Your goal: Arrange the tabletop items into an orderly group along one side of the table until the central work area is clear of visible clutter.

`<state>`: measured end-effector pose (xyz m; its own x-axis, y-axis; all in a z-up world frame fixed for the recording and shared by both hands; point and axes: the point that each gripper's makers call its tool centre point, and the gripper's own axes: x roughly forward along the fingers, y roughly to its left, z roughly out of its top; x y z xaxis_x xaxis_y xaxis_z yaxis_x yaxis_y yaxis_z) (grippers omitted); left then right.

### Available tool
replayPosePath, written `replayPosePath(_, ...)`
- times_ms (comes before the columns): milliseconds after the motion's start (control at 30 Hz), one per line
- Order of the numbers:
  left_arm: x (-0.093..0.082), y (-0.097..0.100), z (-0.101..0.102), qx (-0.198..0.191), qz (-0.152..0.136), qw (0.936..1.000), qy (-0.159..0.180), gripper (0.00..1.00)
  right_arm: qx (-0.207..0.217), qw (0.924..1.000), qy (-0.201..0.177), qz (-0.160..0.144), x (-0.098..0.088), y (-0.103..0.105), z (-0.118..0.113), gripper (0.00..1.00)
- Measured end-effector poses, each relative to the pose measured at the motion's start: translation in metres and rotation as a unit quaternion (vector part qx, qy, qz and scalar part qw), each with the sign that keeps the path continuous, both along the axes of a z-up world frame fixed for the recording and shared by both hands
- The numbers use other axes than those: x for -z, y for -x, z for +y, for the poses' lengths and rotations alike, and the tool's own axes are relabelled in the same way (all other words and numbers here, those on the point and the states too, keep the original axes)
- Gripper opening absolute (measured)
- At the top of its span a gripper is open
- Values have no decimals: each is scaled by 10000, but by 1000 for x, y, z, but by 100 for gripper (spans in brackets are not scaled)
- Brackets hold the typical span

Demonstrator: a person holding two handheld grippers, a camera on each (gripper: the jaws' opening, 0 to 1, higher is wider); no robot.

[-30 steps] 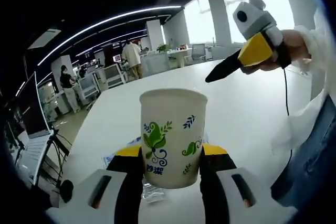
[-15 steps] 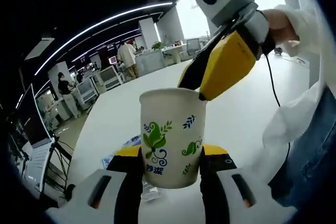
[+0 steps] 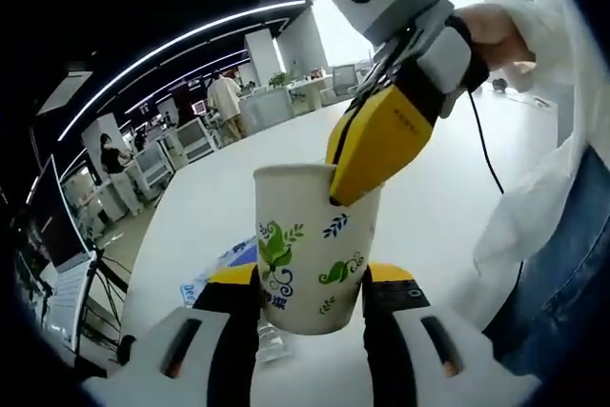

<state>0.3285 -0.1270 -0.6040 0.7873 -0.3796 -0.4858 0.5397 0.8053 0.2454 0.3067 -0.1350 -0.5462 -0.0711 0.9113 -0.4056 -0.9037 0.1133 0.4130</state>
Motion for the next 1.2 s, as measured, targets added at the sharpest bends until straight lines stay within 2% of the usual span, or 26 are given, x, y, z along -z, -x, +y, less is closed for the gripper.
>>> replayPosePath(100,8,4,8,-92,107,9999,-76,44,79,9998,-48,150,-1,-3,0,0)
replayPosePath(167,9,6,13,-189,113,9998,-15,51,96,9998,-46,164,-2,-4,0,0)
replayPosePath(233,11,9,21,-333,182,9992,114,61,131,9998,-9,147,0,-7,-1,0)
replayPosePath(333,12,14,32,-590,203,9972,424,72,234,9996,22,176,2,-14,-2,0)
replayPosePath(500,14,23,52,-1039,274,9901,901,79,338,9993,39,171,2,-21,-5,0)
replayPosePath(567,15,25,60,-1213,227,9862,1107,90,377,9991,62,179,2,-24,-6,0)
replayPosePath(633,17,27,68,-1340,195,9838,1178,100,413,9990,102,162,3,-27,-8,0)
replayPosePath(833,23,39,77,-1366,189,9816,1319,100,569,9981,209,134,6,-38,-13,0)
replayPosePath(967,33,41,82,-1419,95,9817,1268,100,710,9971,275,60,7,-49,-16,0)
replayPosePath(1000,35,42,80,-1382,95,9834,1174,100,736,9969,283,53,6,-51,-16,0)
replayPosePath(1067,30,40,66,-1026,-82,9865,1276,100,816,9962,302,31,5,-58,-18,0)
replayPosePath(1133,30,39,62,-994,-135,9851,1398,100,897,9954,325,-23,4,-65,-20,0)
replayPosePath(1200,35,36,64,-1059,-32,9849,1367,100,995,9945,315,-15,2,-73,-22,0)
